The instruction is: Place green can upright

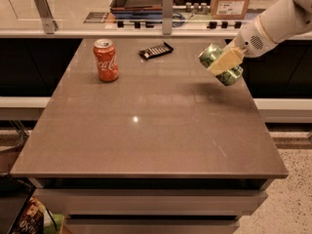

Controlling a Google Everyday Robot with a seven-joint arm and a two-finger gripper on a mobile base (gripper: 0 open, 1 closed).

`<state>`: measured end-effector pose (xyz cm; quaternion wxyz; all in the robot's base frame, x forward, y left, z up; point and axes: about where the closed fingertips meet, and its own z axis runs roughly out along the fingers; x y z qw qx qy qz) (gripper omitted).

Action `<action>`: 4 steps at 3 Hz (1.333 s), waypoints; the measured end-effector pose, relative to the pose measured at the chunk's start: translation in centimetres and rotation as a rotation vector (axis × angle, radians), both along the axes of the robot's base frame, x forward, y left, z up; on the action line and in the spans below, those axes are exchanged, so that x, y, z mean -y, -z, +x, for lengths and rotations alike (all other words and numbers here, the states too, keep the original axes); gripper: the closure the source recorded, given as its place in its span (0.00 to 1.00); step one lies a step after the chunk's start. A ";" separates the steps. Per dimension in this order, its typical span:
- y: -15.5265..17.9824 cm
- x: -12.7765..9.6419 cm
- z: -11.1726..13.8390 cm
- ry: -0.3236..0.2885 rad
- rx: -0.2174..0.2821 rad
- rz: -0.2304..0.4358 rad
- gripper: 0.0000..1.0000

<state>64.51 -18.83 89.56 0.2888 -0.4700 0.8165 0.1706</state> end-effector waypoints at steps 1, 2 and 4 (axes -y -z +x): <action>-0.5 -0.3 1.1 0.000 0.037 0.108 1.00; -0.9 -0.7 1.9 0.006 0.084 0.183 1.00; -0.5 -1.5 2.8 0.036 0.195 0.315 1.00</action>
Offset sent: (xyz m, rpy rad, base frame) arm 0.0275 0.0064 0.0191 0.2776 -0.1587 -0.0268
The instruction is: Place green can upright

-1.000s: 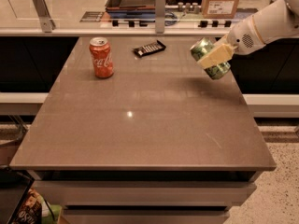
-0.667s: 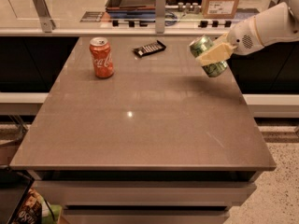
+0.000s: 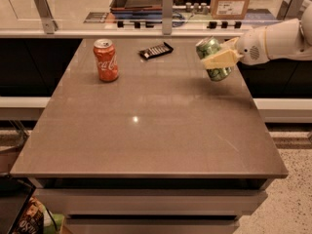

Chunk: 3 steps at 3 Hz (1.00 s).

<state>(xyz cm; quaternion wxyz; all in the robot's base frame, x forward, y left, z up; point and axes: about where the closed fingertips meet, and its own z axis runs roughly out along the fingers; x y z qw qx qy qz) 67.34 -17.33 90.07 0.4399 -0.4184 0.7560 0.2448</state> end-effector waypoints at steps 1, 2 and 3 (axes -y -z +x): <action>0.4 -0.1 0.2 0.008 0.047 0.076 1.00; 0.6 0.3 0.6 0.014 0.098 0.153 1.00; 1.1 0.8 0.8 0.020 0.136 0.232 1.00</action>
Offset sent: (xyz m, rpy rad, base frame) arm 0.0082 -0.0156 -0.0056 0.2592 -0.1743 -0.0286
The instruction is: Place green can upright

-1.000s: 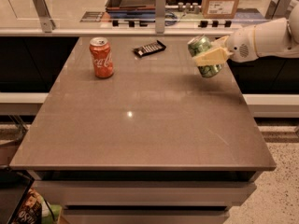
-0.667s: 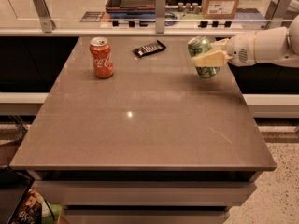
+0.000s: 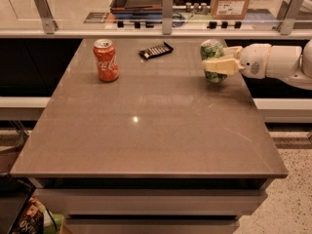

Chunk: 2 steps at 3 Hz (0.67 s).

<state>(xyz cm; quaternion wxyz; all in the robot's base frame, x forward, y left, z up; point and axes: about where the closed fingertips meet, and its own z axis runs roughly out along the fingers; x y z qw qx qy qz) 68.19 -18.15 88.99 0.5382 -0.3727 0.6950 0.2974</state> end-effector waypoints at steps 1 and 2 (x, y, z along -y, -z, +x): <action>0.7 0.7 0.0 0.011 0.029 0.069 1.00; 1.4 1.1 0.1 0.016 0.047 0.116 1.00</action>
Offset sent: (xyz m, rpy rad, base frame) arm 0.0011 -0.0250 -0.0229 0.1741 -0.0721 -0.0332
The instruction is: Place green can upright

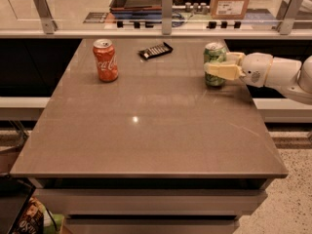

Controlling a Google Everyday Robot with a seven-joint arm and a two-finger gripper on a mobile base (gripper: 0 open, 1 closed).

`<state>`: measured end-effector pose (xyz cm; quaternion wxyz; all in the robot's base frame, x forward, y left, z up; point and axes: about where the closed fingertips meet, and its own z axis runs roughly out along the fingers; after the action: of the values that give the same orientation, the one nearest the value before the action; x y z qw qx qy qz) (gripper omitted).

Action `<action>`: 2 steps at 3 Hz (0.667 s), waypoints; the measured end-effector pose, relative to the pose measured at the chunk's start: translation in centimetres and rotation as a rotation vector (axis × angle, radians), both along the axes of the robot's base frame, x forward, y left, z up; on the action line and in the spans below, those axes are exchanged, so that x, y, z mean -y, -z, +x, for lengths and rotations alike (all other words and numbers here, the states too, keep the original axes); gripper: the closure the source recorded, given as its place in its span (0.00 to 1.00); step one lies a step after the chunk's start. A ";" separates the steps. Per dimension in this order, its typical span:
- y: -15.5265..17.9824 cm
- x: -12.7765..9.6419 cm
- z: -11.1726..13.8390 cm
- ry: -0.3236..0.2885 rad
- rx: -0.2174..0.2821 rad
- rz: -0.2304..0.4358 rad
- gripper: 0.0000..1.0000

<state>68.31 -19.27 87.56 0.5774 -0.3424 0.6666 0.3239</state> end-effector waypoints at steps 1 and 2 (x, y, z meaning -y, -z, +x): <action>0.5 0.3 0.2 0.001 0.014 0.036 1.00; 0.5 -0.1 0.2 -0.004 0.013 0.036 0.83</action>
Offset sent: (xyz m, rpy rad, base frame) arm 0.0015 -0.0024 -0.0046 0.0310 -0.0116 -0.0010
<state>68.52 -19.21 87.03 0.5870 -0.3355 0.6563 0.3348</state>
